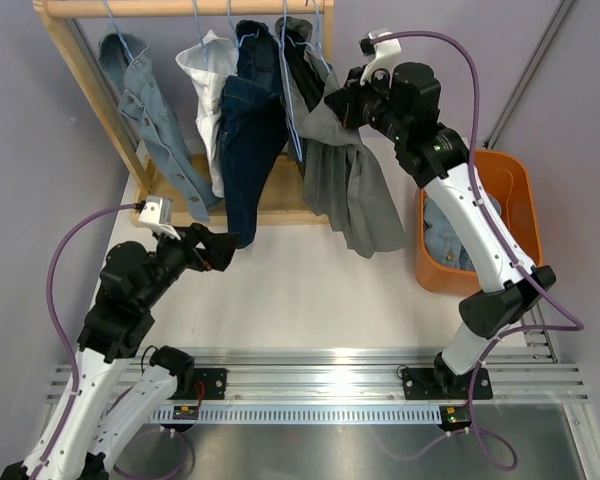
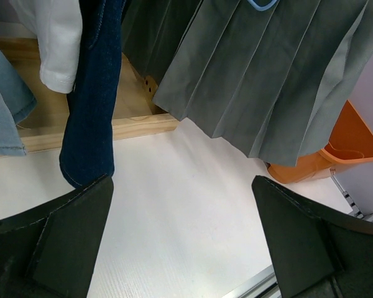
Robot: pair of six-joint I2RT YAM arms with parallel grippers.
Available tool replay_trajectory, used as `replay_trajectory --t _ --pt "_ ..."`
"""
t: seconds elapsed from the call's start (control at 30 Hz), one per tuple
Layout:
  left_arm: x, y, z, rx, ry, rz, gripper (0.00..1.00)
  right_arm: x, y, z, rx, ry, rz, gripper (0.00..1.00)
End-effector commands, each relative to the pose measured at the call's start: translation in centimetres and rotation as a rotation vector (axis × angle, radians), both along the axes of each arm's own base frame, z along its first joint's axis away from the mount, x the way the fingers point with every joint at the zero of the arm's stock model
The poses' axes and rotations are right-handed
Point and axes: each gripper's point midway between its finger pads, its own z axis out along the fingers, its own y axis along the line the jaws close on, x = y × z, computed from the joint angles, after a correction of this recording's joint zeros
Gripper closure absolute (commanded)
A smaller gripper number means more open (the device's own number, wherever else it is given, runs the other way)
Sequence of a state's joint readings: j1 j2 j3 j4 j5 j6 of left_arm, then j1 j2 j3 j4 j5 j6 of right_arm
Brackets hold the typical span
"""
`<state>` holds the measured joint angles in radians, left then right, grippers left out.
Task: Remove the skirt from the hanger
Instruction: Pick up the hanger from the clothesline.
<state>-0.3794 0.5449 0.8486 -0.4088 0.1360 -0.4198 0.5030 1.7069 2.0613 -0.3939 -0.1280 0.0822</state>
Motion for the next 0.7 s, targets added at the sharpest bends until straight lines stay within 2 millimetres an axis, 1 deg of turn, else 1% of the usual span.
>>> replay_trajectory --t 0.0,0.03,0.07,0.1,0.13,0.17,0.2,0.23,0.27,0.3,0.33,0.37,0.4,0.43,0.47,0.53,0.57,0.6,0.63,0.67 --pt "0.2 -0.8 2.5 -0.035 -0.067 -0.039 0.01 -3.0 -0.6 5.1 0.026 -0.159 0.045 1.00" --pt "0.2 -0.9 2.6 -0.037 -0.071 -0.041 0.01 -3.0 -0.5 3.7 0.004 -0.131 0.048 1.00" --pt "0.3 -1.0 2.7 -0.038 -0.070 -0.044 0.01 -3.7 -1.0 3.7 -0.003 -0.132 0.049 1.00" --pt "0.3 -1.1 2.8 -0.040 -0.071 -0.050 0.01 -4.0 -1.1 3.0 -0.019 -0.120 0.054 1.00" --pt "0.3 -1.2 2.8 -0.048 -0.070 -0.053 0.01 -4.2 -1.2 0.6 -0.068 -0.076 0.064 1.00" --pt "0.4 -1.3 2.7 -0.053 -0.063 -0.058 0.01 -5.3 -1.7 0.4 -0.085 -0.078 0.074 1.00" --pt "0.4 -1.6 2.6 -0.060 -0.063 -0.072 0.01 -5.7 -2.1 -0.7 -0.111 -0.053 0.075 1.00" --pt "0.4 -1.9 2.5 -0.071 -0.056 -0.082 0.01 -6.1 -2.3 -3.1 -0.148 -0.007 0.084 1.00" --pt "0.5 -2.1 2.1 -0.073 -0.042 -0.089 0.01 -7.5 -2.7 -3.2 -0.158 -0.007 0.110 1.00" --pt "0.5 -2.5 1.8 -0.083 -0.033 -0.109 0.01 -8.1 -3.2 -4.3 -0.187 0.014 0.119 1.00" --pt "0.6 -2.7 1.5 -0.086 -0.024 -0.116 0.01 -8.6 -3.6 -6.4 -0.212 0.056 0.137 1.00" --pt "0.6 -2.9 1.3 -0.088 -0.015 -0.126 0.01 -10.2 -3.8 -6.3 -0.209 0.050 0.190 1.00" --pt "0.7 -3.3 0.8 -0.089 0.001 -0.142 0.01 -10.9 -4.2 -6.7 -0.219 0.051 0.212 1.00" --pt "0.8 -3.5 0.5 -0.092 0.013 -0.151 0.01 -11.3 -5.2 -8.7 -0.244 0.097 0.219 1.00" --pt "0.9 -3.7 0.2 -0.091 0.027 -0.159 0.01 -13.0 -5.4 -8.6 -0.241 0.084 0.278 1.00" --pt "1.2 -4.2 -0.6 -0.100 0.058 -0.175 0.01 -14.2 -6.8 -11.0 -0.300 0.116 0.322 1.00" --pt "1.3 -4.4 -0.8 -0.105 0.071 -0.183 0.01 -15.6 -7.1 -11.2 -0.307 0.110 0.361 1.00" --pt "1.4 -4.8 -0.9 -0.115 0.077 -0.197 0.01 -16.2 -7.4 -11.9 -0.354 0.089 0.392 1.00" --pt "1.7 -5.1 -1.5 -0.131 0.110 -0.200 0.01 -17.4 -7.8 -13.9 -0.379 0.142 0.422 1.00" --pt "1.8 -5.4 -2.1 -0.139 0.132 -0.205 0.01 -18.7 -7.9 -14.3 -0.384 0.138 0.453 1.00"
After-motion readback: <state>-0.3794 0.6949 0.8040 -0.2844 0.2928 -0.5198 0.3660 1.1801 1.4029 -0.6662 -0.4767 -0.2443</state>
